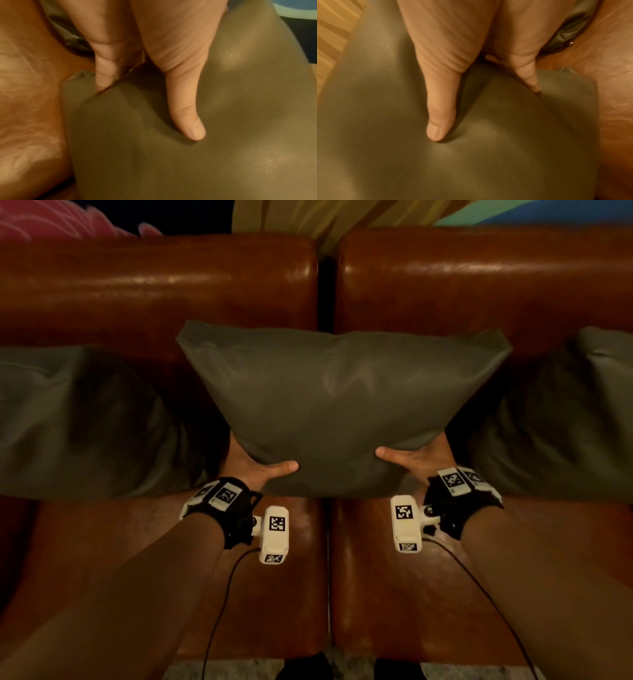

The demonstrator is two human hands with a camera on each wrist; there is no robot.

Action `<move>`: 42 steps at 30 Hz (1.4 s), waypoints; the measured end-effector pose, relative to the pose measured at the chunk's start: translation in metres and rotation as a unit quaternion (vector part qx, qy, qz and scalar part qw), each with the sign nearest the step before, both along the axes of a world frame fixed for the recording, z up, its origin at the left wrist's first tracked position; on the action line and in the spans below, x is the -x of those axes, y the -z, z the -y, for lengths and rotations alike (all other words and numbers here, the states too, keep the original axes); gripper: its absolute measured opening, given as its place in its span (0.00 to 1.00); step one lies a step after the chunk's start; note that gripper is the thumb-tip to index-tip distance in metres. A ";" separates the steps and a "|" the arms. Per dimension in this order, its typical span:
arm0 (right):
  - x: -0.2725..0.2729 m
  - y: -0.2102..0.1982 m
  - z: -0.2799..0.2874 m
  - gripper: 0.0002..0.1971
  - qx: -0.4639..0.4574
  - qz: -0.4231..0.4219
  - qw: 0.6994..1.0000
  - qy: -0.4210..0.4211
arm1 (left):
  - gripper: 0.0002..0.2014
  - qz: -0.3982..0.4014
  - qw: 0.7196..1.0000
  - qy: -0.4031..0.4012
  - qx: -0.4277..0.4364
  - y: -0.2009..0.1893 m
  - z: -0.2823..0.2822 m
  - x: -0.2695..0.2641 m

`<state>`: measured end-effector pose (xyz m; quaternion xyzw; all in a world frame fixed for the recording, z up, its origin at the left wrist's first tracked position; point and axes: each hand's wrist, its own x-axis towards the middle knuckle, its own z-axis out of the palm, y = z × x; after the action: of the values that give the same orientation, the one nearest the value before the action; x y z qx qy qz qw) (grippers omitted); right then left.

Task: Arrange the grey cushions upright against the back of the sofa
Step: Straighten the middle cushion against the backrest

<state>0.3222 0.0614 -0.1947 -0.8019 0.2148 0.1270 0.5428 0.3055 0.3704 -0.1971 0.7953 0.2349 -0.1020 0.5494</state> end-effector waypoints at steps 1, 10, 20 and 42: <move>0.001 -0.001 -0.001 0.51 0.000 0.000 1.000 0.000 | 0.62 0.000 1.000 -0.003 -0.005 0.003 -0.001 0.003; -0.003 0.000 0.002 0.61 -0.028 -0.001 1.000 0.006 | 0.65 -0.018 0.999 0.014 -0.025 0.002 0.004 -0.005; 0.057 -0.030 -0.037 0.75 0.063 0.075 0.995 0.028 | 0.70 0.097 0.989 0.040 -0.102 -0.035 0.028 0.047; 0.034 -0.040 -0.052 0.67 0.189 0.019 0.975 -0.113 | 0.66 0.043 0.977 0.134 -0.161 -0.044 0.045 0.018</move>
<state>0.2879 0.1132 -0.1545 -0.9114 0.1330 0.1292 0.3673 0.2874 0.3250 -0.1534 0.9013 0.1154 -0.1016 0.4050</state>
